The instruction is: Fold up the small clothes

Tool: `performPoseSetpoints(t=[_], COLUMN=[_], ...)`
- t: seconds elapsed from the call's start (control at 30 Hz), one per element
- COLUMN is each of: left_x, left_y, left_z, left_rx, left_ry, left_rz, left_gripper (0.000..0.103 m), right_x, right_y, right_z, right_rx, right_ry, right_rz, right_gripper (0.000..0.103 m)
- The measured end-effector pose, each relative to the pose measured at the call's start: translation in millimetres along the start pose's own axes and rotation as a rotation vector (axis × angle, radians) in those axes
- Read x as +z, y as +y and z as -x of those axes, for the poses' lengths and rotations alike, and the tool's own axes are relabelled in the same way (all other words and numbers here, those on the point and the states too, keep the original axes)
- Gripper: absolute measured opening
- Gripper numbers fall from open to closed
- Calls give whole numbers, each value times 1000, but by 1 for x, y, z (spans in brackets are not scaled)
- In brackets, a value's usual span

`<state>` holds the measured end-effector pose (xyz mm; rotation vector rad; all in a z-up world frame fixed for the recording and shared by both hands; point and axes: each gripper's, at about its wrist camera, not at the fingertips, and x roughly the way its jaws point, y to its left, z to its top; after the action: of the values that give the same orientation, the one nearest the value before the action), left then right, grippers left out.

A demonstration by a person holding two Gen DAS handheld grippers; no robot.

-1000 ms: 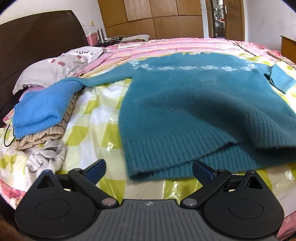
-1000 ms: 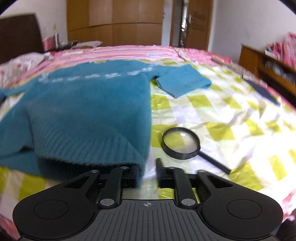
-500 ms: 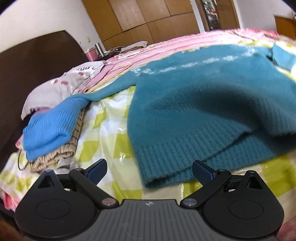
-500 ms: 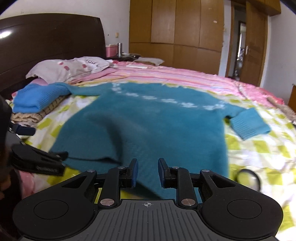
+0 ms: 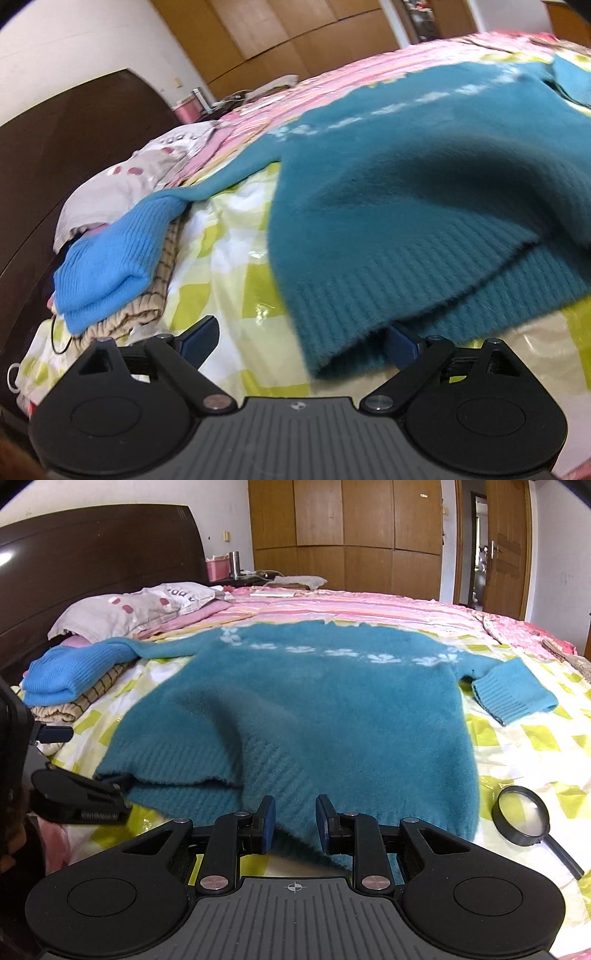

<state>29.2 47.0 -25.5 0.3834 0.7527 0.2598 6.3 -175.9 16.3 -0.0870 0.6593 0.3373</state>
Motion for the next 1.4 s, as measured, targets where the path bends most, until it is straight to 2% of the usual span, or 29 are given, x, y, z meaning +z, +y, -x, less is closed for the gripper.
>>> performPoseSetpoints(t=[0.07,0.17,0.23,0.27,0.3,0.37,0.47,0.53,0.6,0.77,0.9,1.07,1.2,1.3,1.4], left_x=[2,8,12,13,14,14,8,0,-5,-10,-16,-9,7,15,14], left_y=[1,1,0,3,9,28,66,87,93,75,81,80,63,52,50], left_z=[-1,-7,-13,-14,-13,-8,-3,-2,-3,8,18,34,33,29,30], left_rx=[16,-3,1,1,-4,12,90,65,27,-5,-21,-25,-94,-137,-130], left_ry=[-20,-25,-16,-19,-28,-49,-48,-23,24,55,65,0,-69,-76,-81], left_rz=[22,61,97,125,167,257,385,462,497,410,414,425,389,363,350], left_gripper=[94,93,88,81,77,77,77,78,78,78,78,78,78,78,78], right_x=[1,2,2,2,1,1,-1,-3,-5,-9,-3,0,-5,-12,-13], right_y=[0,2,3,4,4,3,-2,-5,-7,-10,-12,-18,-24,-30,-29], right_z=[-2,-4,-5,-5,-4,-3,-2,-3,-5,-3,-1,-6,-15,-24,-18], right_rx=[-1,-7,-13,-16,-20,-33,-58,-71,-78,-73,-73,-96,-132,-151,-163], right_ry=[-3,-2,-1,-1,-3,-7,-4,7,28,48,22,15,50,115,114], right_rz=[0,9,16,19,22,26,20,24,30,51,52,23,9,-23,-16], right_gripper=[24,25,26,26,26,27,38,38,38,38,38,38,38,38,38])
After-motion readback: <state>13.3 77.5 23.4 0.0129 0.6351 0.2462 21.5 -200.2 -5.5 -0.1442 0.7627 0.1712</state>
